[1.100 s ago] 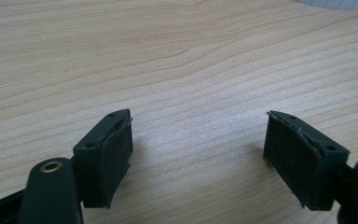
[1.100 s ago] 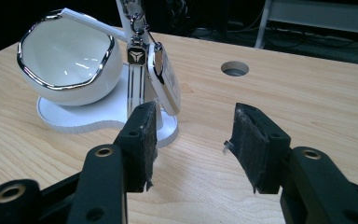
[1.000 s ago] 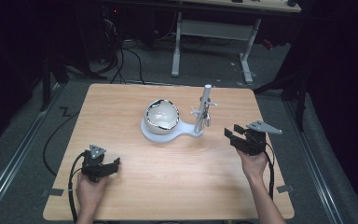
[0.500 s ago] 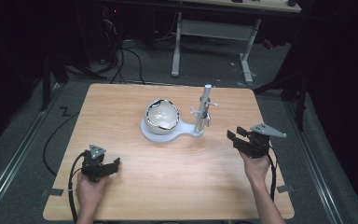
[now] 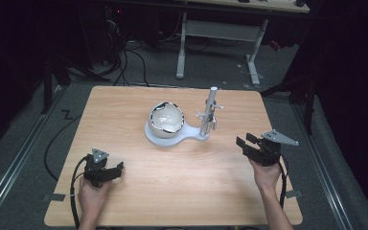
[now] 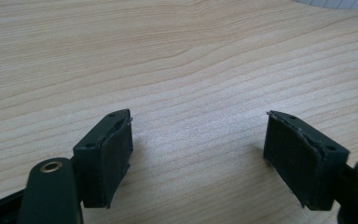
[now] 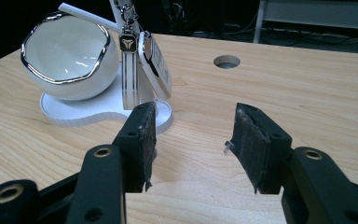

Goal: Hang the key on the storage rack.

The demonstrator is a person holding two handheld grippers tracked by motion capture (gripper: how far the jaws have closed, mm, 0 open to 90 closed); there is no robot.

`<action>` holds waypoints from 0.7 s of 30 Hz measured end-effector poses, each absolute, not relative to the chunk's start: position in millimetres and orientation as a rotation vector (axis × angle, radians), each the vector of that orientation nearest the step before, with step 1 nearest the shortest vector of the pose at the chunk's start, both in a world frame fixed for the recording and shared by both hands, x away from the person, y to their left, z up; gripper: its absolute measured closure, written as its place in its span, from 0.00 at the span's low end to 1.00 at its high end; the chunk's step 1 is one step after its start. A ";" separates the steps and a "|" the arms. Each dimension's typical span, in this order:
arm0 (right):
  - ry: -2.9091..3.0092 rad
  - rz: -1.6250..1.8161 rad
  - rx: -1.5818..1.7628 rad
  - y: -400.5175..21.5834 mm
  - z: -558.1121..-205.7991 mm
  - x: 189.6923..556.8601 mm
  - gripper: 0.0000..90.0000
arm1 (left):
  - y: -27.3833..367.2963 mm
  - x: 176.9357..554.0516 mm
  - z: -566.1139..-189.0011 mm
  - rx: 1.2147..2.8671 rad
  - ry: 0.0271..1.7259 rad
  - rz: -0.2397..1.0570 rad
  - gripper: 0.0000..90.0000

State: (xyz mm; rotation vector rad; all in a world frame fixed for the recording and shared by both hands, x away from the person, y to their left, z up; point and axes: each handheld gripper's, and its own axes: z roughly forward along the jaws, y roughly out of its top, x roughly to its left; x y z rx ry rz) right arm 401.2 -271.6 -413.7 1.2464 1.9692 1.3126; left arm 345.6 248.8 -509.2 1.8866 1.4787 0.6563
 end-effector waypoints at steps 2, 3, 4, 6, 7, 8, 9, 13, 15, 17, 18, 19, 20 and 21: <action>1.967 1.312 1.248 -273.1 -414.5 399.7 0.55 | 248.8 345.5 -509.2 1.886 1.479 0.656 0.27; 1.968 1.311 1.250 -273.9 -415.2 399.1 0.55 | 248.8 345.5 -509.2 1.886 1.479 0.656 0.27; 1.968 1.311 1.250 -273.9 -415.2 399.1 0.55 | 248.8 345.5 -509.2 1.886 1.479 0.656 0.27; 1.968 1.310 1.252 -274.9 -416.0 398.4 0.55 | 248.8 345.6 -509.2 1.886 1.479 0.656 0.27; 1.967 1.309 1.252 -275.4 -416.3 397.9 0.55 | 248.8 345.5 -509.2 1.886 1.479 0.656 0.27; 1.967 1.310 1.253 -275.7 -416.6 397.6 0.55 | 248.8 345.5 -509.2 1.886 1.479 0.656 0.27; 1.968 1.309 1.253 -276.3 -416.9 397.2 0.55 | 248.8 345.5 -509.2 1.886 1.479 0.656 0.27; 1.965 1.307 1.260 -278.6 -419.2 395.6 0.55 | 248.8 345.5 -509.2 1.886 1.479 0.656 0.27; 1.964 1.307 1.267 -280.1 -420.9 394.9 0.55 | 248.8 345.5 -509.2 1.886 1.479 0.656 0.27; 1.966 1.301 1.273 -281.2 -422.5 394.1 0.55 | 248.8 345.5 -509.2 1.886 1.479 0.656 0.27; 1.966 1.299 1.274 -281.9 -423.3 393.7 0.54 | 248.8 345.5 -509.2 1.887 1.479 0.656 0.27; 1.965 1.298 1.277 -282.8 -424.4 393.2 0.54 | 248.8 345.5 -509.2 1.887 1.479 0.656 0.27; 1.966 1.297 1.278 -283.7 -425.2 392.9 0.54 | 248.8 345.5 -509.2 1.886 1.479 0.656 0.27; 1.963 1.298 1.284 -284.2 -425.8 392.5 0.54 | 248.7 345.5 -509.2 1.886 1.479 0.656 0.27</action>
